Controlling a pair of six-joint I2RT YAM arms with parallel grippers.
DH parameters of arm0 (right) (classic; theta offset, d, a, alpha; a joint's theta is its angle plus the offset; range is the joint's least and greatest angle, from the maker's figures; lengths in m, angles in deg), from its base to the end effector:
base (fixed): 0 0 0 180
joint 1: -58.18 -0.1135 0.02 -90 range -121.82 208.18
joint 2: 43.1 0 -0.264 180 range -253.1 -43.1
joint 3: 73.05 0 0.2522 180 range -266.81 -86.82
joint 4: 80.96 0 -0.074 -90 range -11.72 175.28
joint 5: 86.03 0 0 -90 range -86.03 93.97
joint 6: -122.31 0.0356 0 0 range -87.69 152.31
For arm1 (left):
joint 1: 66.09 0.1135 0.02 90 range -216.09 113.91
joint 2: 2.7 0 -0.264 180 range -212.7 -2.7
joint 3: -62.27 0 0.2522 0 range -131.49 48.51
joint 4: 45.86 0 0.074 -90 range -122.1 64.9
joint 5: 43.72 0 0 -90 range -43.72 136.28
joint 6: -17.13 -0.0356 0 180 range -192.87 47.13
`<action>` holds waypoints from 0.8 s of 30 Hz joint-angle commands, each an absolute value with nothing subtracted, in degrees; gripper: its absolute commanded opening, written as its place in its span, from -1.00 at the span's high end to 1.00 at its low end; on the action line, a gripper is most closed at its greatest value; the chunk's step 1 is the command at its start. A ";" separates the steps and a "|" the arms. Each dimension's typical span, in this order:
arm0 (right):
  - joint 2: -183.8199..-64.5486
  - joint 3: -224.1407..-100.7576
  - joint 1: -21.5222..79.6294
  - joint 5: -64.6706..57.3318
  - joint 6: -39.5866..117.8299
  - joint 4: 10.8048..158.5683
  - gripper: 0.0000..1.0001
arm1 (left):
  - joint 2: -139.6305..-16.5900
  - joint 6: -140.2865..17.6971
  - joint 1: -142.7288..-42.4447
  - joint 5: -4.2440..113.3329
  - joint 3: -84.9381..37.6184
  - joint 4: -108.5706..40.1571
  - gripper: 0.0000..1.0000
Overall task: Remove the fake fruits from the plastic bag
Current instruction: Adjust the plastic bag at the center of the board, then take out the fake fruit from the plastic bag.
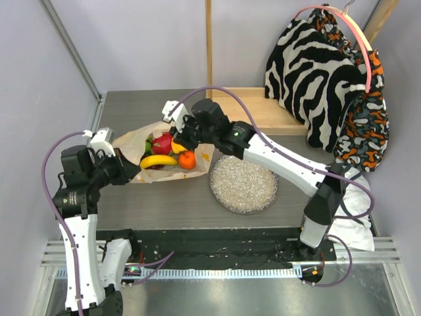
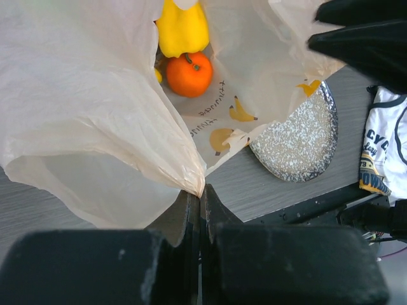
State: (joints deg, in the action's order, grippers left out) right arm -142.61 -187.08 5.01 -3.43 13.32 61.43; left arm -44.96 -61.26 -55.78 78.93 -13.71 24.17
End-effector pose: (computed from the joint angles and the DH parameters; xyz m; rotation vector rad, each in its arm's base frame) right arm 0.2411 0.3296 0.3942 -1.2499 1.5698 0.5132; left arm 0.1197 0.0023 0.3695 -0.0952 2.1572 -0.6378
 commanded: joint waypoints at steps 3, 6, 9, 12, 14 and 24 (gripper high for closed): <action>-152.77 -188.93 4.83 -10.44 21.93 57.68 0.42 | -44.63 -61.01 -55.19 79.86 -15.21 21.86 1.00; -156.99 -192.28 4.92 -9.48 25.61 58.39 0.42 | -44.63 -61.01 -55.19 79.95 -14.95 21.77 1.00; -159.29 -194.48 4.92 -1.78 27.64 59.53 0.36 | -44.19 -61.10 -54.93 79.86 -14.86 22.04 1.00; -160.35 -194.40 5.09 8.05 30.45 62.24 0.11 | -43.84 -61.18 -55.01 79.95 -14.42 22.39 1.00; -160.70 -194.31 5.27 11.42 31.60 62.69 -0.26 | -43.57 -61.18 -54.93 80.03 -13.98 22.47 1.00; -166.67 -197.46 6.32 13.99 36.79 63.31 -0.64 | -43.49 -60.31 -53.87 81.00 -13.01 22.39 1.00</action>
